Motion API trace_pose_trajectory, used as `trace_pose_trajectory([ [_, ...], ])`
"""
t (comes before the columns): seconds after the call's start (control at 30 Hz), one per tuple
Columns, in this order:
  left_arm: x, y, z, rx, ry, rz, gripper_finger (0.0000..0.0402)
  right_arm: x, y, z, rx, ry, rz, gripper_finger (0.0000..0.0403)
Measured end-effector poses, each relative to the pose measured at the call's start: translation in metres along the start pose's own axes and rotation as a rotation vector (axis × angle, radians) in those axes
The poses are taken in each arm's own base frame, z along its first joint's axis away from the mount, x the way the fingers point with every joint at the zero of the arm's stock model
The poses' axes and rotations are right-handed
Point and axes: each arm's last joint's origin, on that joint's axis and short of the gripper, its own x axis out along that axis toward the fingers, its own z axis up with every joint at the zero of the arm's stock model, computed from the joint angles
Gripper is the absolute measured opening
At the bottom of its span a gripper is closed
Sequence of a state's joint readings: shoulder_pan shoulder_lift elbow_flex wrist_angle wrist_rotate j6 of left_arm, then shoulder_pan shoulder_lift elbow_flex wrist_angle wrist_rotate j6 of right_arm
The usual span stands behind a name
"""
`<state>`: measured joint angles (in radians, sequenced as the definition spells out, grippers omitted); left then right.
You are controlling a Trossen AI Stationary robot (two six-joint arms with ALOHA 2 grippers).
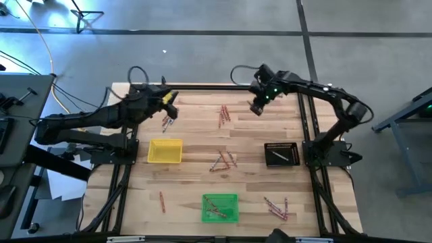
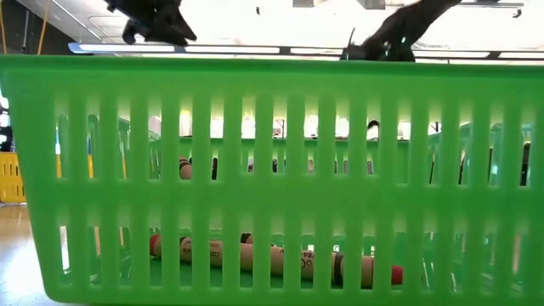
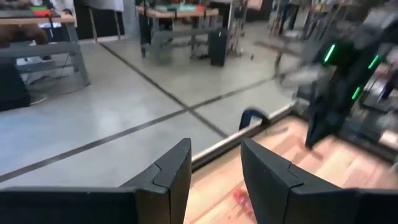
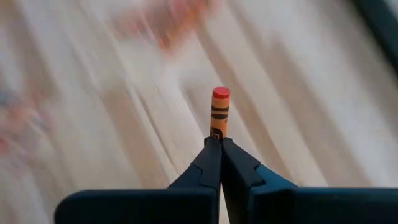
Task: Sort crayons
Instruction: Put the orange crayon into the yellow bin
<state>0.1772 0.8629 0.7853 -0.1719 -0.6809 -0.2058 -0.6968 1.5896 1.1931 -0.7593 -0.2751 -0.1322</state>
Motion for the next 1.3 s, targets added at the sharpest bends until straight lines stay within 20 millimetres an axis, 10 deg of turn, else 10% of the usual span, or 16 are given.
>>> trace_pose_trajectory([
  [0.43, 0.039, -0.03, -0.029, -0.072, 0.145, -0.08, 0.0126, -0.064, 0.053, 0.034, -0.04, -0.536, 0.149, 0.0],
  [0.83, 0.052, -0.057, -0.006, -0.11, -0.104, -0.473, 0.0126, -0.069, 0.092, 0.045, -0.107, -0.685, 0.257, 0.0],
  [1.3, 0.069, -0.065, -0.014, -0.15, -0.102, -0.539, 0.0168, -0.075, 0.102, 0.051, -0.145, -0.776, 0.287, 0.0],
])
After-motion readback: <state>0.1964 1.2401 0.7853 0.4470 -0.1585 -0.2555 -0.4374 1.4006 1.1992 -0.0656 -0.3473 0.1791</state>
